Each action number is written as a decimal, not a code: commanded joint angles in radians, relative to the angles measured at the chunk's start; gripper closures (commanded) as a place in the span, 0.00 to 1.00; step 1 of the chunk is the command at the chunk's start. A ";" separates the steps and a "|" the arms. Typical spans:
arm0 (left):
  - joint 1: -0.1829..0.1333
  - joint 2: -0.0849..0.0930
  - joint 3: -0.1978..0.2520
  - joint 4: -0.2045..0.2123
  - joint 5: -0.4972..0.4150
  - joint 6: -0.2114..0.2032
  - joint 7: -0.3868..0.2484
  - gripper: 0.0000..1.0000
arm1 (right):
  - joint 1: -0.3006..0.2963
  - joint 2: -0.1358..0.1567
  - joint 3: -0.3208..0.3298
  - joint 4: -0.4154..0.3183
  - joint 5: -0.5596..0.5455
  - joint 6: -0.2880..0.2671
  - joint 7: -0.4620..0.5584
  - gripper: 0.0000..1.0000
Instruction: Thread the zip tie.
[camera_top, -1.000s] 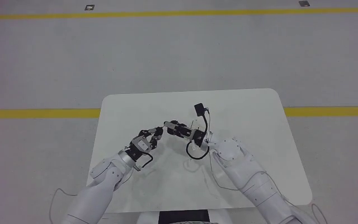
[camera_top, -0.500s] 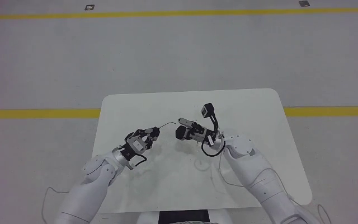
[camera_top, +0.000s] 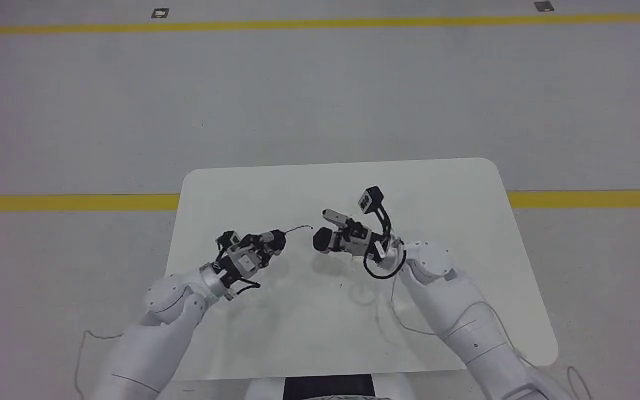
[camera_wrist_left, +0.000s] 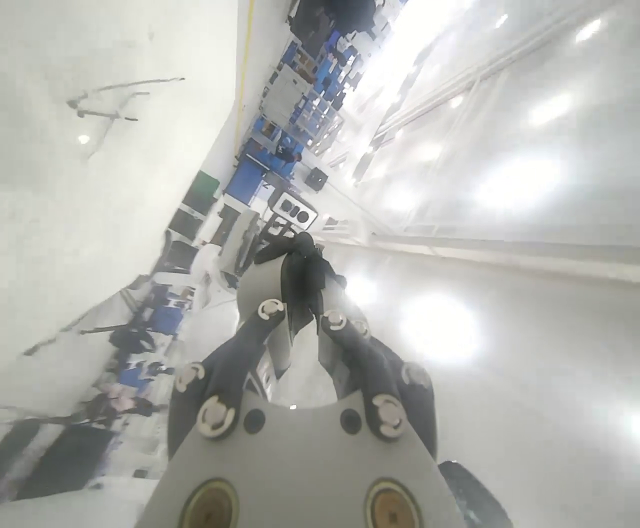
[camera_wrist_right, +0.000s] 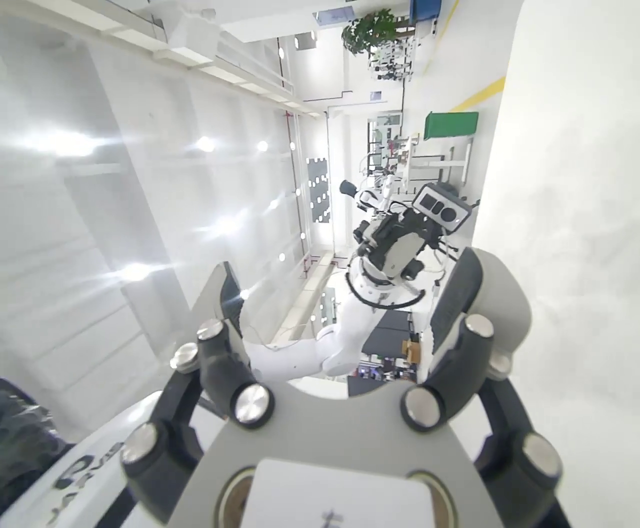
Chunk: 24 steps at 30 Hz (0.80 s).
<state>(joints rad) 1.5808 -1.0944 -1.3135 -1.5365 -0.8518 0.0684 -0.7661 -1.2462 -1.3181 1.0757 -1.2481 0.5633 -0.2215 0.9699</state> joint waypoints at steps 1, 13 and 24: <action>-0.008 0.005 -0.008 0.021 0.055 -0.049 -0.051 1.00 | 0.014 0.001 0.007 0.021 0.056 0.044 0.057 0.00; -0.094 0.016 -0.021 0.194 0.060 -0.183 -0.318 1.00 | 0.069 -0.004 -0.021 0.132 0.157 0.213 0.178 0.00; -0.090 0.016 -0.008 0.189 0.073 -0.172 -0.327 1.00 | 0.066 -0.004 -0.026 0.123 0.157 0.211 0.183 0.00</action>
<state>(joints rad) 1.4886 -1.0784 -1.3295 -1.3447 -0.7845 -0.1103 -1.0832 -1.1782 -1.3221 1.0536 -1.1178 0.7207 -0.0091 1.1475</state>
